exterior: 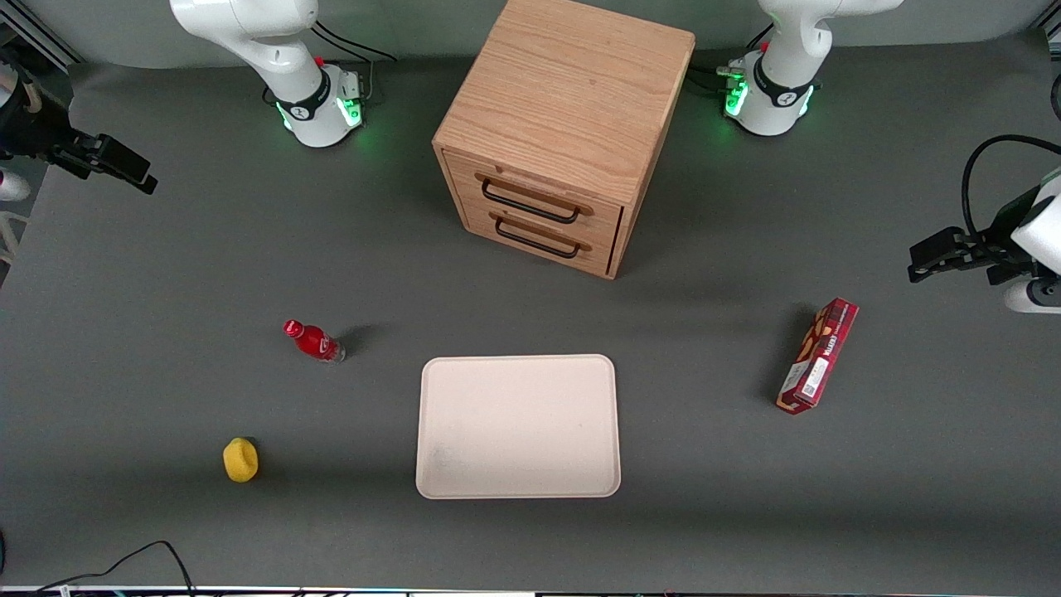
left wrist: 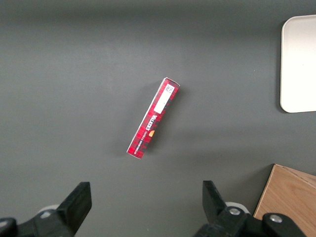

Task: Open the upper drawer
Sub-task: 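Move the right gripper toward the upper drawer's black handle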

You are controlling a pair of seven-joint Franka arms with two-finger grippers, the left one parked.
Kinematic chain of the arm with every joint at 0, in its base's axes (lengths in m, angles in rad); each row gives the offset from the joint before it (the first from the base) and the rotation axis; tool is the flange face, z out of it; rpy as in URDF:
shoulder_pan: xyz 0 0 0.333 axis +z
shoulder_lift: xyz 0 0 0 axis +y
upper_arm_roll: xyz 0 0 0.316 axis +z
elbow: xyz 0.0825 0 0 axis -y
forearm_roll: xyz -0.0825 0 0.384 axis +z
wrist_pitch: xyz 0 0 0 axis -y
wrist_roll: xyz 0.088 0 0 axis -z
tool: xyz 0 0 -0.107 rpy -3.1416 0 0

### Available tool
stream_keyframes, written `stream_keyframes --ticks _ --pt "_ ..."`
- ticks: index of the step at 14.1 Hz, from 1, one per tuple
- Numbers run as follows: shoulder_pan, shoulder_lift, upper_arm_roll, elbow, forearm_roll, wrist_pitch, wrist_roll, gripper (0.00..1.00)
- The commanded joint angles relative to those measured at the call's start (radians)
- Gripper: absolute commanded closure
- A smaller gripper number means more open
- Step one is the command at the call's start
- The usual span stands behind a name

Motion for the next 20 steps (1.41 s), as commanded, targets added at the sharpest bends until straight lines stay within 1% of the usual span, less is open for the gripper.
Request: stream_keyframes --ticks 1,4,6,8,10,11,12,13,14,15,16,17,18,20 --pt "-0.013 0.001 0.011 0.017 0.014 -0.010 -0.023 0.00" --pt "-0.007 0.021 0.011 0.041 0.015 -0.013 -0.008 0.00" --pt "0.000 0.021 0.012 0.043 0.015 -0.013 -0.037 0.00" --pt "0.016 0.026 0.048 0.073 0.022 -0.057 -0.150 0.00" --pt "0.016 0.041 0.052 0.093 0.119 -0.079 -0.250 0.00" --pt "0.017 0.061 0.054 0.110 0.158 -0.079 -0.301 0.00" --pt "0.030 0.093 0.080 0.145 0.166 -0.082 -0.372 0.00" --pt "0.033 0.127 0.132 0.179 0.170 -0.085 -0.460 0.00" --pt "0.034 0.148 0.161 0.193 0.183 -0.088 -0.534 0.00" --pt "0.034 0.164 0.178 0.196 0.249 -0.090 -0.578 0.00" --pt "0.034 0.179 0.181 0.193 0.335 -0.090 -0.599 0.00" --pt "0.037 0.205 0.187 0.196 0.403 -0.090 -0.615 0.00" --pt "0.040 0.234 0.218 0.201 0.448 -0.084 -0.641 0.00" --pt "0.040 0.308 0.296 0.227 0.501 -0.055 -0.665 0.00"
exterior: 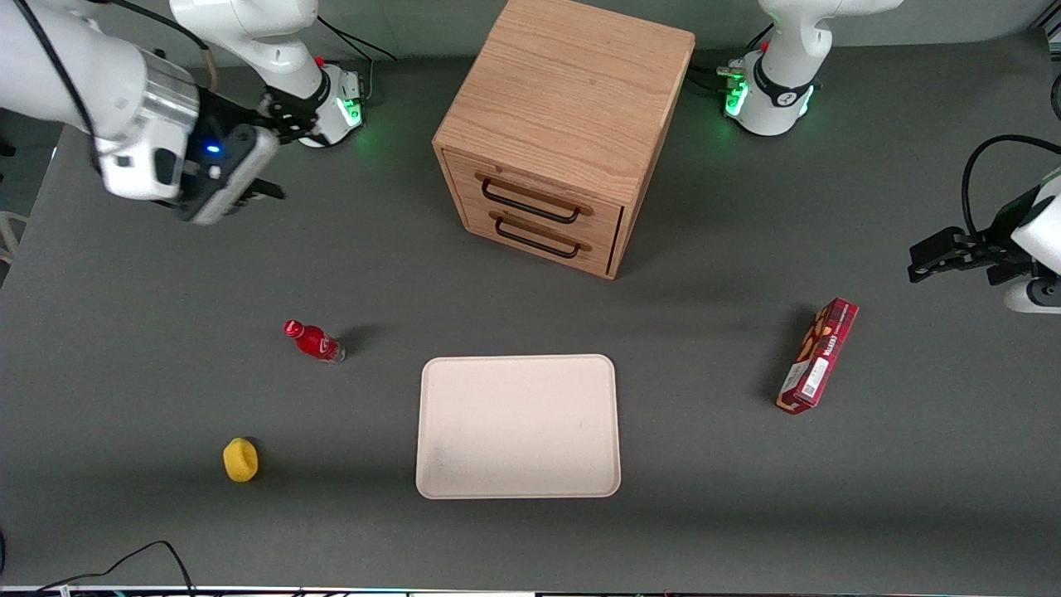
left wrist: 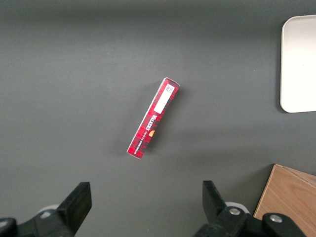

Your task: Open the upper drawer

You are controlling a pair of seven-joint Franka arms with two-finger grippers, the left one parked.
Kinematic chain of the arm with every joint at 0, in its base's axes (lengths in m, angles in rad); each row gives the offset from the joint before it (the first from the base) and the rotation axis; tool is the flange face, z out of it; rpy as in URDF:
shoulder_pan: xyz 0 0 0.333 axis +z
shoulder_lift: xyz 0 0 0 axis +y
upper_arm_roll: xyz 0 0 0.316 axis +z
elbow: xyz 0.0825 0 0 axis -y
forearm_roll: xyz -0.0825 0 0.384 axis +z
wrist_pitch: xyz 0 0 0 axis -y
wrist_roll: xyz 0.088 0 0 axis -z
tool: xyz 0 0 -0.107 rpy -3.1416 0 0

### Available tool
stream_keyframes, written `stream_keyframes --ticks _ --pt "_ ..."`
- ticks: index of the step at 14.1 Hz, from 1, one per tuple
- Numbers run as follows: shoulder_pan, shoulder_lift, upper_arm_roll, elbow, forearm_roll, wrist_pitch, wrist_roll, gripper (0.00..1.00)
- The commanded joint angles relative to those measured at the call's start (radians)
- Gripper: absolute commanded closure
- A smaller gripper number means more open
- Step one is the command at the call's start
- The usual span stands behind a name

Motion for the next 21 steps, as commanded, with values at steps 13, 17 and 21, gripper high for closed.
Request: stream_keyframes --ticks 13,17,21 --pt "0.043 0.423 0.382 -0.009 -0.072 0.420 -0.027 0.00" --pt "0.055 0.432 0.389 -0.065 -0.103 0.496 -0.024 0.00" --pt "0.084 0.459 0.390 -0.067 -0.117 0.537 0.005 0.00"
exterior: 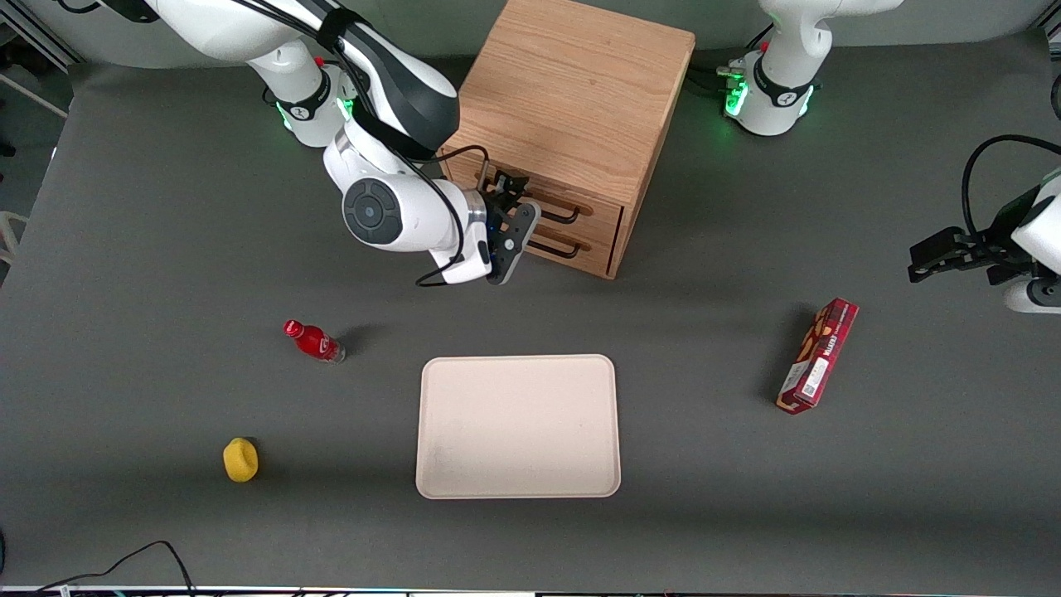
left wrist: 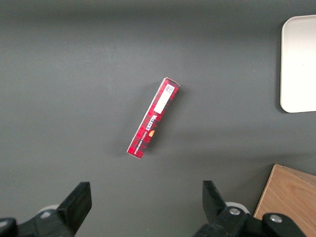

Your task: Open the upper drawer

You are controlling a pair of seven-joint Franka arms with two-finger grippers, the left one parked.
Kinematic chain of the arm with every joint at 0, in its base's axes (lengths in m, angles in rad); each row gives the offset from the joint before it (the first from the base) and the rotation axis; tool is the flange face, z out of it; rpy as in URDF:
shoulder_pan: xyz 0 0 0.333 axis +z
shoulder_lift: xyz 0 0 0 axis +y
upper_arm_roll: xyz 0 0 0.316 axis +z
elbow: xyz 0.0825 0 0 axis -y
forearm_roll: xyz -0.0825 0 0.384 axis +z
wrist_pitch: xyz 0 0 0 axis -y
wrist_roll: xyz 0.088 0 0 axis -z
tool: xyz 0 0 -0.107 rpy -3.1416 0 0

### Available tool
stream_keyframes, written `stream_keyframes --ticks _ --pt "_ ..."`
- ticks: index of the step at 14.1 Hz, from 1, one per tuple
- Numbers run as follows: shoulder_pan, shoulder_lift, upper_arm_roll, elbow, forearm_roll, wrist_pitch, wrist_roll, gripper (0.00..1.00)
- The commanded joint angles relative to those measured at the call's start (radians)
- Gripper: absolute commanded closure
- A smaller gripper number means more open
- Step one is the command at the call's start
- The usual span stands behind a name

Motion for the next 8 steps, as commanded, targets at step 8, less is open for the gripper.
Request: stream_keyframes --ticks 8 --pt "0.012 0.083 0.020 0.041 -0.103 0.062 0.061 0.00"
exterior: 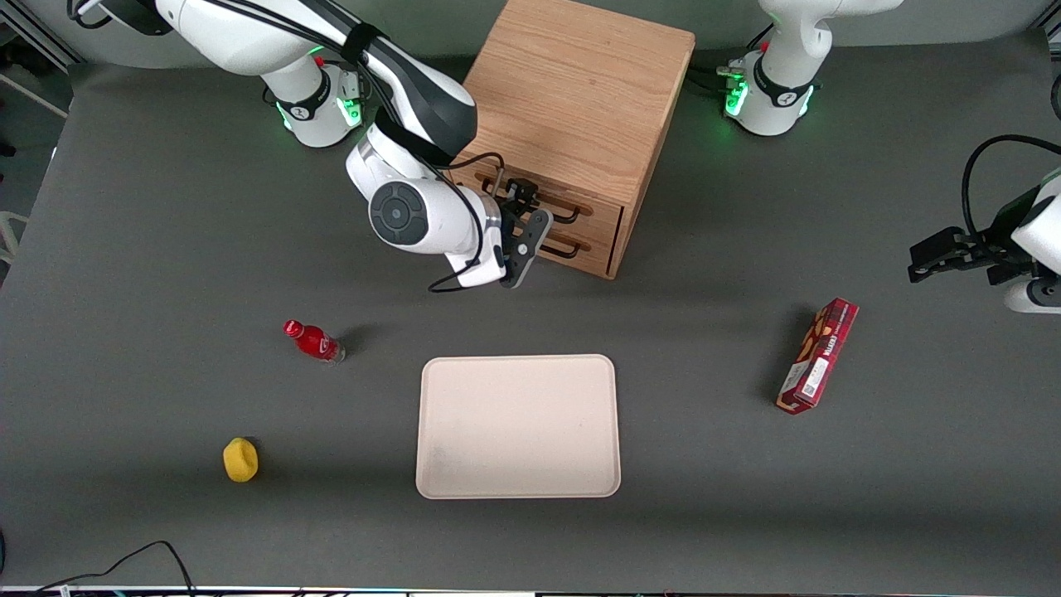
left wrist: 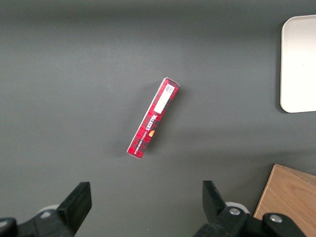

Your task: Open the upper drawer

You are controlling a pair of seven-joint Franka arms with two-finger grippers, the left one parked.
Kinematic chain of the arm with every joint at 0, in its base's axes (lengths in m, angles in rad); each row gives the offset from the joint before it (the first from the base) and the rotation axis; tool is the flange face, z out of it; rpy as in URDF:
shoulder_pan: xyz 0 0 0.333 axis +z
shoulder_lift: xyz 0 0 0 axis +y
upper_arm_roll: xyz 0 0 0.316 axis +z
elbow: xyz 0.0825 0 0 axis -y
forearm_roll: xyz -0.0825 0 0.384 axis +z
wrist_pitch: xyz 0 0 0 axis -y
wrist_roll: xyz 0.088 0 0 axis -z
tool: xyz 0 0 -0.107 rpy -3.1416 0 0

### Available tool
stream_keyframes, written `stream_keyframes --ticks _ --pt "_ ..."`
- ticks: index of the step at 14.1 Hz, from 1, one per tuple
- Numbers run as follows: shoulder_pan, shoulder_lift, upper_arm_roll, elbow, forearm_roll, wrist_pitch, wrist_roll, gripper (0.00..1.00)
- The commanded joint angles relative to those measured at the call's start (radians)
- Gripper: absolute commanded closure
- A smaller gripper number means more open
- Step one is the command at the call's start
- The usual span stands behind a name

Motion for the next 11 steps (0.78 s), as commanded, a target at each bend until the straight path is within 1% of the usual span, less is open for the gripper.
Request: stream_keyframes --ticks 1,6,9,11 --pt "-0.006 0.037 -0.001 0.065 -0.027 0.005 0.032 0.00" --pt "-0.018 0.113 -0.031 0.199 -0.044 -0.038 0.026 0.00" --pt "-0.018 0.159 -0.031 0.244 -0.097 -0.038 0.028 0.00" --pt "-0.020 0.161 -0.033 0.257 -0.100 -0.038 0.025 0.00"
